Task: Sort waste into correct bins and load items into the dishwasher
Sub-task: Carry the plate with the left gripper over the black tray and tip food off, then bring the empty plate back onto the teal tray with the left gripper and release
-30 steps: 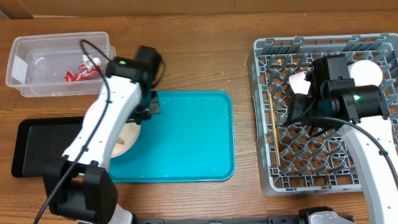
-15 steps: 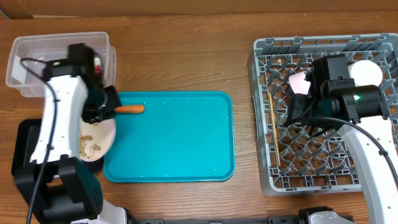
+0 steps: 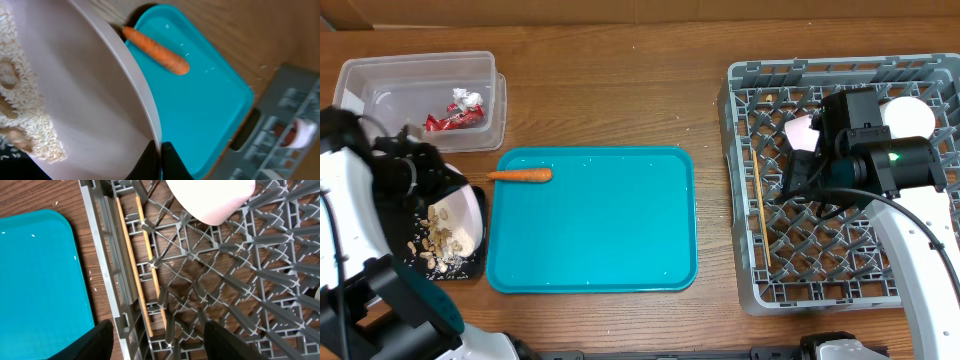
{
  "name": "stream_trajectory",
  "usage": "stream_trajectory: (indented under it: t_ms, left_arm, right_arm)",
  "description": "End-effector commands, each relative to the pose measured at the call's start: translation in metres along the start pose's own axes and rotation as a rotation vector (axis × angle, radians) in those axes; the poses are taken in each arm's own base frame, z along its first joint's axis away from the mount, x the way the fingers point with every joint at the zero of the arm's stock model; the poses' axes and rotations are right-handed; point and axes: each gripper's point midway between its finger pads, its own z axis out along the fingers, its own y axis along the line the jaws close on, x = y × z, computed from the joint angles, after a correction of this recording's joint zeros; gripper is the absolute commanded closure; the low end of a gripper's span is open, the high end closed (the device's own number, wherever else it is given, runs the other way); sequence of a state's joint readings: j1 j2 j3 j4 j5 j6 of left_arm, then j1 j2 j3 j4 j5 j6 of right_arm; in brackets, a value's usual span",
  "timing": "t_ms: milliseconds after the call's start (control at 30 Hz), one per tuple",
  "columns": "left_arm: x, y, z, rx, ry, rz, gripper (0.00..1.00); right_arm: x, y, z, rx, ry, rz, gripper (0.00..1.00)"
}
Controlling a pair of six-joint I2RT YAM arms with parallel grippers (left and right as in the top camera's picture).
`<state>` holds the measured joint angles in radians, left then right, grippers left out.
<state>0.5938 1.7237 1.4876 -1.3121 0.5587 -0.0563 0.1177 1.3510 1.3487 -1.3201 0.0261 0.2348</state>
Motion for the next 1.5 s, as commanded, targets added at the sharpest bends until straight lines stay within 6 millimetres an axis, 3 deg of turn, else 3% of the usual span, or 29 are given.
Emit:
stream_trajectory:
  t_ms: [0,400,767,867,1233,1467]
  left_arm:
    - [-0.013,-0.02,-0.025,0.218,-0.073,0.034,0.96]
    - [-0.02,-0.024,-0.071,0.51,-0.162,-0.061,0.96]
    - [-0.02,-0.016,-0.075,0.507,-0.17,-0.09,0.96]
    - [-0.026,-0.004,-0.072,0.439,-0.197,-0.057,0.96]
    - [-0.025,-0.018,-0.077,0.517,-0.217,0.03,0.96]
    - [-0.024,-0.001,-0.068,0.417,-0.184,-0.053,0.96]
  right_arm:
    - [-0.001,0.0,0.0,-0.002,-0.004,0.004,0.39]
    - [-0.001,0.0,0.0,-0.002,-0.004,0.004,0.39]
    - [-0.001,0.0,0.0,-0.002,-0.004,0.004,0.39]
    - [-0.001,0.0,0.0,-0.002,-0.005,0.004,0.39]
    - [-0.001,0.0,0.0,-0.002,-0.004,0.004,0.39]
    - [-0.001,0.0,0.0,-0.003,-0.007,0.004,0.39]
